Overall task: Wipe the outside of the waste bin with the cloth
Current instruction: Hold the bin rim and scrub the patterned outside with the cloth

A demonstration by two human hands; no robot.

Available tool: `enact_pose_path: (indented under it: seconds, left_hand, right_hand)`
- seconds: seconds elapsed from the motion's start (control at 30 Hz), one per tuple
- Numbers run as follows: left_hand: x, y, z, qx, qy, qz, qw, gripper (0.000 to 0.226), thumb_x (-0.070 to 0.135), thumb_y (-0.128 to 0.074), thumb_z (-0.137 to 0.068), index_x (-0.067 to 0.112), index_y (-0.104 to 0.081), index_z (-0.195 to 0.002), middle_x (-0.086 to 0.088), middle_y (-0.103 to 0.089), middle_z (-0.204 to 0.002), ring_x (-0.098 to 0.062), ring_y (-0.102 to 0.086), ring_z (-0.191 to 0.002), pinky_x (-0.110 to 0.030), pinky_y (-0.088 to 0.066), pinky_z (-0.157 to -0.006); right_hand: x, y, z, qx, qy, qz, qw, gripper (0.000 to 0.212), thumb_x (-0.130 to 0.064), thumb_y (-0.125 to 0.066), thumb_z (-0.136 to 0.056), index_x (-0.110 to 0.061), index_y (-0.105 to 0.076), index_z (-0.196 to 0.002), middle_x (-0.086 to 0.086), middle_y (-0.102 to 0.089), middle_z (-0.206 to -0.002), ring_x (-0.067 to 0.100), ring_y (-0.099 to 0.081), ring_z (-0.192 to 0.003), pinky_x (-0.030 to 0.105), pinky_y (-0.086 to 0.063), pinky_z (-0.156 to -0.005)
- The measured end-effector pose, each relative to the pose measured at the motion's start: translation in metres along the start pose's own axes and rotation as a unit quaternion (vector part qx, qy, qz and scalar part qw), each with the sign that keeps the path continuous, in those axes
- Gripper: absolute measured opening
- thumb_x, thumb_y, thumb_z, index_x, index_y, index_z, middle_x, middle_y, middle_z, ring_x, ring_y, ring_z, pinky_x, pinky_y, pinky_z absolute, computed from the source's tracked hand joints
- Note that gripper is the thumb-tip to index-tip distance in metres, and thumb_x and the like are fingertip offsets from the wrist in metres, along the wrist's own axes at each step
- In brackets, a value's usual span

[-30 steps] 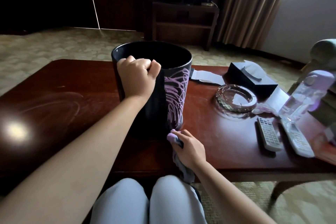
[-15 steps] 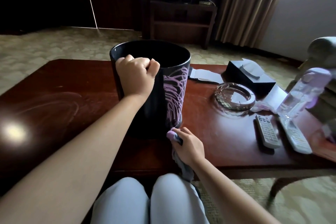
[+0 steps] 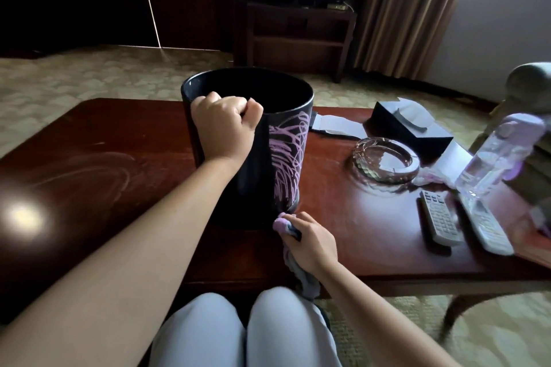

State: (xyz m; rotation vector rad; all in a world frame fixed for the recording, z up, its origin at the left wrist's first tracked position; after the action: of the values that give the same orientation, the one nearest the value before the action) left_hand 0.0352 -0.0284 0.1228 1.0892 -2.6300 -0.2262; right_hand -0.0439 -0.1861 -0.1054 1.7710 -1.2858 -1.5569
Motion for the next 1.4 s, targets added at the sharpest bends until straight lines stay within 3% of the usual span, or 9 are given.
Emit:
enact_pose_path:
  seconds: [0.17,0.23,0.37,0.47,0.57,0.77,0.93,1.03,1.4]
  left_hand:
    - [0.003,0.001,-0.001,0.003,-0.006,0.008,1.0,0.043,0.02,-0.049,-0.08,0.018,-0.022,-0.046,0.008,-0.014,-0.046,-0.017,-0.023,-0.047,-0.029,-0.019,-0.059]
    - [0.001,0.0,-0.001,-0.004,-0.001,0.008,1.0,0.044,0.021,-0.048,-0.081,0.018,-0.022,-0.046,0.008,-0.014,-0.045,-0.018,-0.024,-0.047,-0.029,-0.017,-0.059]
    - [0.0,0.0,0.0,-0.007,0.002,0.004,1.0,0.044,0.021,-0.048,-0.081,0.018,-0.022,-0.046,0.01,-0.012,-0.046,-0.018,-0.024,-0.047,-0.026,-0.012,-0.061]
    - [0.0,-0.001,0.0,-0.01,0.003,0.01,1.0,0.044,0.021,-0.049,-0.081,0.018,-0.022,-0.046,0.01,-0.013,-0.045,-0.018,-0.025,-0.048,-0.026,-0.01,-0.061]
    - [0.0,-0.001,-0.001,-0.012,0.0,0.004,1.0,0.044,0.021,-0.049,-0.081,0.019,-0.021,-0.046,0.009,-0.014,-0.045,-0.018,-0.025,-0.048,-0.026,-0.008,-0.061]
    - [0.0,-0.002,0.0,-0.016,0.003,0.008,1.0,0.045,0.021,-0.049,-0.08,0.019,-0.02,-0.047,0.01,-0.012,-0.045,-0.018,-0.025,-0.048,-0.027,-0.009,-0.06]
    - [0.0,-0.001,-0.001,-0.018,0.007,0.007,1.0,0.044,0.021,-0.049,-0.081,0.019,-0.021,-0.046,0.012,-0.01,-0.046,-0.018,-0.025,-0.048,-0.027,-0.011,-0.06]
    - [0.0,-0.001,-0.001,-0.017,0.006,0.007,1.0,0.044,0.022,-0.049,-0.08,0.019,-0.022,-0.046,0.009,-0.014,-0.045,-0.018,-0.025,-0.048,-0.028,-0.011,-0.059]
    - [0.001,0.0,-0.002,-0.01,-0.001,0.01,1.0,0.041,0.022,-0.049,-0.079,0.021,-0.021,-0.048,0.007,-0.018,-0.045,-0.017,-0.024,-0.049,-0.033,-0.016,-0.056]
  right_hand:
    - [-0.001,-0.002,0.0,-0.018,0.004,0.013,1.0,0.036,-0.057,-0.052,-0.086,-0.047,-0.058,-0.119,-0.016,-0.058,-0.104,0.004,-0.059,-0.096,0.025,-0.047,-0.074]
    - [0.011,0.002,-0.004,0.005,-0.066,-0.055,0.996,0.027,-0.046,-0.06,-0.084,-0.044,-0.064,-0.11,-0.013,-0.061,-0.096,0.004,-0.06,-0.09,0.026,-0.046,-0.073]
    - [0.044,0.016,-0.002,0.099,-0.229,-0.418,0.874,0.026,0.001,-0.058,-0.081,-0.021,-0.071,-0.073,-0.009,-0.064,-0.062,0.005,-0.056,-0.06,0.024,-0.045,-0.063]
    - [0.045,0.033,0.004,0.119,-0.247,-0.523,0.807,0.027,0.011,-0.05,-0.084,-0.008,-0.062,-0.069,-0.009,-0.056,-0.046,0.001,-0.048,-0.042,0.015,-0.041,-0.048]
    - [0.043,0.031,0.006,0.103,-0.266,-0.552,0.784,0.024,0.007,-0.049,-0.086,-0.007,-0.06,-0.07,-0.009,-0.051,-0.042,0.008,-0.045,-0.04,0.014,-0.041,-0.039]
    - [0.047,0.025,0.003,0.101,-0.244,-0.498,0.826,0.025,0.003,-0.054,-0.084,-0.014,-0.066,-0.069,-0.011,-0.054,-0.052,0.008,-0.044,-0.053,0.02,-0.04,-0.054]
    - [0.042,0.011,-0.004,0.059,-0.251,-0.41,0.875,0.013,-0.017,-0.063,-0.078,-0.026,-0.072,-0.074,-0.012,-0.062,-0.058,0.011,-0.054,-0.06,0.039,-0.051,-0.068]
    - [0.024,0.0,-0.012,0.043,-0.239,-0.396,0.885,0.01,-0.016,-0.065,-0.078,-0.024,-0.071,-0.078,-0.009,-0.07,-0.073,0.008,-0.061,-0.072,0.031,-0.05,-0.076]
    - [-0.015,-0.007,-0.004,0.06,-0.211,-0.328,0.919,0.016,-0.02,-0.064,-0.082,-0.007,-0.061,-0.073,-0.004,-0.057,-0.061,0.005,-0.049,-0.061,0.021,-0.039,-0.059]
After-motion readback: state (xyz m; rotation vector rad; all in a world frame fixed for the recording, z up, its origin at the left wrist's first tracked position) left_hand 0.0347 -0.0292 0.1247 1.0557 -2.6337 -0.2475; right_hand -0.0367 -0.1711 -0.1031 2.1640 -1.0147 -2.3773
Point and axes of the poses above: each hand's wrist, its own z-axis away from the middle knuckle, its own y-axis out of the back of the hand, x = y × z, the point moved 8 cm from there along -z, towards the middle knuckle
